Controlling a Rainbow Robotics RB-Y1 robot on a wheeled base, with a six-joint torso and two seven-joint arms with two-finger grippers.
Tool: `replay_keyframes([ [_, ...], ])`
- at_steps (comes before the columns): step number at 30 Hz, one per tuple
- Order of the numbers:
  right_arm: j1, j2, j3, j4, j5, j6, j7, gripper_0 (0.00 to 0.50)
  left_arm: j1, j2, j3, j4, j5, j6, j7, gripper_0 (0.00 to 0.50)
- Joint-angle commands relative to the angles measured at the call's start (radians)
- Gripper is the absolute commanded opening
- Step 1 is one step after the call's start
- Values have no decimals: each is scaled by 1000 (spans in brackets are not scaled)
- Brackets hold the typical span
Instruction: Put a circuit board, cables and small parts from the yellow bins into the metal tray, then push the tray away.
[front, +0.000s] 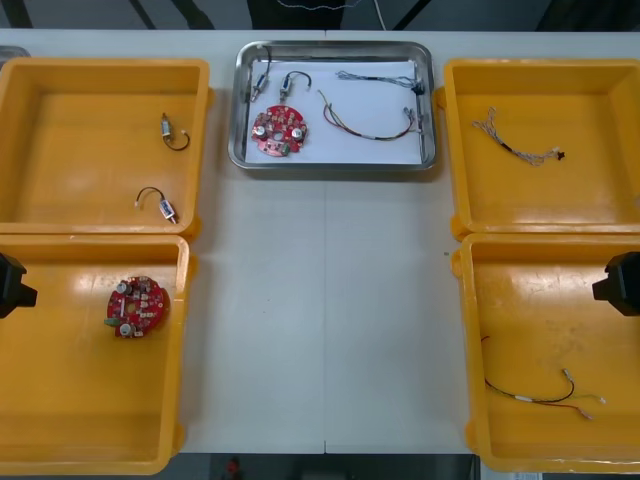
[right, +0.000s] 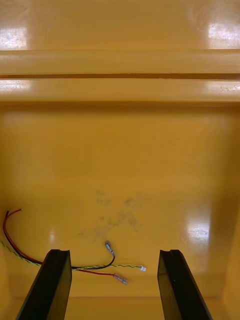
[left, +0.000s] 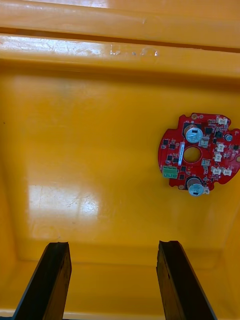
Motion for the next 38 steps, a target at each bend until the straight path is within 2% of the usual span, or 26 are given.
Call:
replay_keyframes([
  [1, 16, -35, -23, -6, -10, 3, -45, 500, 18, 42, 31, -26, 6, -9, -65, 500],
  [38, 16, -35, -23, -6, -10, 3, -45, 500, 18, 42, 31, -26, 6, -9, -65, 500],
])
